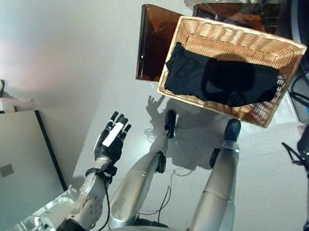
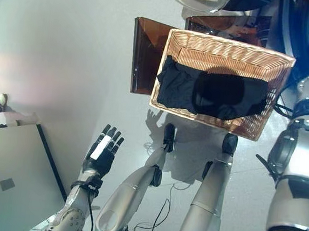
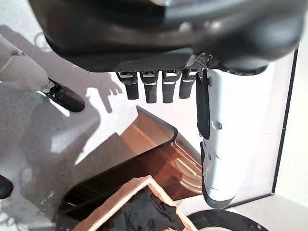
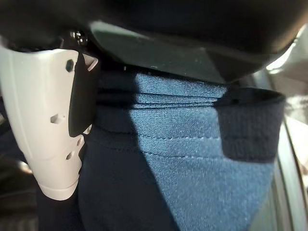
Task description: Pick up the clothes and place them into the washing machine
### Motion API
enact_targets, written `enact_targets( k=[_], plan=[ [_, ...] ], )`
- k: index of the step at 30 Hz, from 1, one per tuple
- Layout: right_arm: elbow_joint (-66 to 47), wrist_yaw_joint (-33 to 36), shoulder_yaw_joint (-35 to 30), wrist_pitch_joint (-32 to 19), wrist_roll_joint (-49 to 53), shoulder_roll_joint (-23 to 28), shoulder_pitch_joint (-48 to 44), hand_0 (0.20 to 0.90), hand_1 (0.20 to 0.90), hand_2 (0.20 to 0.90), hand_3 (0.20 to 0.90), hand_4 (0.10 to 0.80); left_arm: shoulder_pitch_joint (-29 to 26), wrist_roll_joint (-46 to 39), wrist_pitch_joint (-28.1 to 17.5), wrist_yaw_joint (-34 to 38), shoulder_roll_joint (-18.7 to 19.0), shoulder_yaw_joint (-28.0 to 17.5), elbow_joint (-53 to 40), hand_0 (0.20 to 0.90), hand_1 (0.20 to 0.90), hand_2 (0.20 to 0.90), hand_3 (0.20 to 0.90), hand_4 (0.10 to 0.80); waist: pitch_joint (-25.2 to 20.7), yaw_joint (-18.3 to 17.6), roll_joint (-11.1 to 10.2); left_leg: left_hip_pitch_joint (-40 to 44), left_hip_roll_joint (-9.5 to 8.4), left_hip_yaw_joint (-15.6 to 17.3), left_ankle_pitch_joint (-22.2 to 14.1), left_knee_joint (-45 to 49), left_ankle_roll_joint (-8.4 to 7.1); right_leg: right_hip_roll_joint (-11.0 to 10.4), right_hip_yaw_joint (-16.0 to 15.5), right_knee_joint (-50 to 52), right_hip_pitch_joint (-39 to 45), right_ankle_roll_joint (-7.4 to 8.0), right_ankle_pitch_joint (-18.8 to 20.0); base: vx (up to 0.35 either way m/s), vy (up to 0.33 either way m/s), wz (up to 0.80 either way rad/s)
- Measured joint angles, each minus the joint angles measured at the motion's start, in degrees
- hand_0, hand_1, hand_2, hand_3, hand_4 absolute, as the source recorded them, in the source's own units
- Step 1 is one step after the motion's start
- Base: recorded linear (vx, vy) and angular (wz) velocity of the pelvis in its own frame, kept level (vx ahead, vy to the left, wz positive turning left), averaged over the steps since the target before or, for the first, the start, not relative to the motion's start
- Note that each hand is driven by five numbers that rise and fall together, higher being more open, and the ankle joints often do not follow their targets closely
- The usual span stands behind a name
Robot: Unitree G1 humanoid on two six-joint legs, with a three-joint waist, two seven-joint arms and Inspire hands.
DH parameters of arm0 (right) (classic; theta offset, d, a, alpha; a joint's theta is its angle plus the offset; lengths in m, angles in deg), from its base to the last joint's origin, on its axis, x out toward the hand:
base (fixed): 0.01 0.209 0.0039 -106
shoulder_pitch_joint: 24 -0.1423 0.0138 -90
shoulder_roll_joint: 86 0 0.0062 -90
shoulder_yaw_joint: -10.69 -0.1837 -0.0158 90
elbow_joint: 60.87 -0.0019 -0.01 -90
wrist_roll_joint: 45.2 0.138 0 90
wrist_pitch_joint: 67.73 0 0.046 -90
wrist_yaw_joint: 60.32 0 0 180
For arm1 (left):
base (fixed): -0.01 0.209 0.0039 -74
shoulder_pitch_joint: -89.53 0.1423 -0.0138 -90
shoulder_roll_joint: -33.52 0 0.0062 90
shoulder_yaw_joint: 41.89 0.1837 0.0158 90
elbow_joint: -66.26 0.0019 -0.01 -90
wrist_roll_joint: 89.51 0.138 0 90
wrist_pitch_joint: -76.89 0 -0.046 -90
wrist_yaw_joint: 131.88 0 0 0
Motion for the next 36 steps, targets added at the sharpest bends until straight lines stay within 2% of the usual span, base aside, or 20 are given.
enact_targets(
  k=[10,18,19,20,25,35,36],
  plan=[
    [0.03,1.53,2.18,0.8,-0.06,3.84,-4.49,0.2,0.2,0.2,0.2,0.3,0.09,-0.3,-0.13,0.21,-0.85,1.58,-1.36,0.9,0.9,0.9,0.9,0.8,-0.24,-0.11,0.33,-4.01,-0.32,-0.06,0.51,-0.02,-0.32,0.33,1.2,3.69,-6.29,-0.79,-1.48,0.032,-0.049,0.06],
    [-0.06,4.03,4.01,-0.58,-0.21,4.66,-6.59,0.2,0.2,0.2,0.2,0.3,0.03,-0.3,-0.79,0.83,-0.87,2.08,-2.99,0.9,0.9,0.9,0.9,0.8,-0.3,-0.26,0.41,-3.79,-0.38,-0.13,0.5,-0.02,-0.83,0.66,1.78,5.09,-6.9,-0.91,-2.33,0.01,-0.011,0.0],
    [-0.07,4.39,4.04,-0.58,-0.68,4.87,-6.73,0.475,0.475,0.475,0.475,0.496,-0.02,-0.33,-1.1,0.86,-0.87,2.08,-3.18,0.9,0.9,0.9,0.9,0.8,-0.31,-0.26,0.43,-3.76,-0.39,-0.07,0.54,0.0,-0.83,0.7,1.83,5.17,-6.91,-1.16,-2.11,0.0,0.0,0.0],
    [-0.04,4.79,4.21,-0.52,-1.22,5.04,-6.73,0.9,0.9,0.9,0.9,0.8,-0.02,-0.33,-1.2,0.88,-0.87,2.05,-3.26,0.9,0.9,0.9,0.9,0.8,-0.33,-0.29,0.45,-3.74,-0.42,-0.1,0.54,-0.02,-0.83,0.67,1.89,5.17,-6.9,-1.16,-2.11,0.0,0.0,0.0],
    [1.28,5.16,6.32,-0.15,-4.7,5.69,-7.0,0.9,0.9,0.9,0.9,0.8,-0.03,-0.49,-1.3,1.35,-0.86,2.03,-3.51,0.9,0.9,0.9,0.9,0.8,-0.35,-0.34,0.47,-3.6,-0.41,-0.16,0.67,0.04,-0.96,0.7,1.88,5.25,-6.79,-1.18,-2.01,0.009,0.006,0.0],
    [1.86,6.29,5.87,0.0,-5.79,5.59,-7.4,0.9,0.9,0.9,0.9,0.8,-0.02,-0.58,-1.69,2.68,-0.8,1.83,-3.63,0.9,0.9,0.9,0.9,0.8,-0.38,-0.38,0.52,-3.48,-0.24,-0.24,1.14,0.21,-1.1,0.84,1.72,4.91,-6.39,-1.32,-1.26,-0.019,0.025,-0.01],
    [1.9,6.42,5.62,0.13,-5.78,5.59,-7.4,0.9,0.9,0.9,0.9,0.8,-0.02,-0.58,-2.0,2.86,-0.79,1.82,-3.66,0.9,0.9,0.9,0.9,0.8,-0.38,-0.39,0.53,-3.41,-0.11,-0.23,0.97,0.19,-1.27,1.01,1.69,4.6,-6.22,-0.76,-1.46,0.006,0.02,-0.04]
  ],
)
